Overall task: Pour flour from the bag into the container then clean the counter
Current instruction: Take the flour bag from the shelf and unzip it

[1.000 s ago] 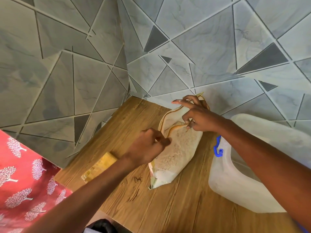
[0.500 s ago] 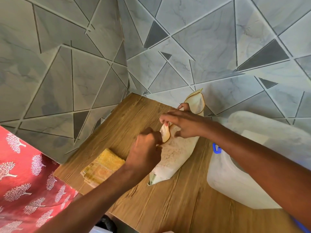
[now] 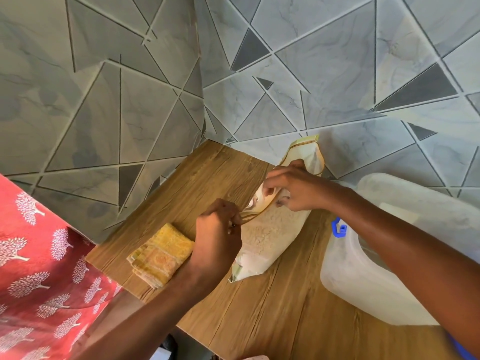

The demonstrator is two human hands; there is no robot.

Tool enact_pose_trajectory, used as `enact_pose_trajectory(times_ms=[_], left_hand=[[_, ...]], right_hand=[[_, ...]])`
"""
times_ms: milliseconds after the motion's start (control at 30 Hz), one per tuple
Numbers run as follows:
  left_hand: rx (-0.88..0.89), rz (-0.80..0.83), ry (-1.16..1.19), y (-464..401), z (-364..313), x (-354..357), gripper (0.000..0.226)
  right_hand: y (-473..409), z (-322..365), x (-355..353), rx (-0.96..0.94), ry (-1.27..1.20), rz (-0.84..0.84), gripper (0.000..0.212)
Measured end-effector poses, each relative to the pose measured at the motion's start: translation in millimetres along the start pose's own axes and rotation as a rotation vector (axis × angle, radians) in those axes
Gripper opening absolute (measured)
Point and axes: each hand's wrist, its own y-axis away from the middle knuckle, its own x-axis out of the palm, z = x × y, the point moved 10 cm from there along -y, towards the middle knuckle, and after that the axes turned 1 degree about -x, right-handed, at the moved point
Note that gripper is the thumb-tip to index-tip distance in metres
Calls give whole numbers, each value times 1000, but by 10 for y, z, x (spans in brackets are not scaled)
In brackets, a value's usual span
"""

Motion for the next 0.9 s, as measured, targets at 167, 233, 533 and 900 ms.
enact_pose_trajectory(times_ms=[167, 233, 533, 900], left_hand=[[-12, 85, -82, 28, 66, 43, 33], [12, 179, -160, 44, 117, 175, 34], [1, 82, -127, 86, 58, 139, 64], [39, 4, -1, 147, 49, 70, 56]], right_hand=[[29, 272, 25, -100, -28, -24, 46], [53, 277, 31, -114, -44, -40, 37], [105, 356, 3, -104, 71, -54, 27], [-151, 568, 216, -92, 93, 26, 46]])
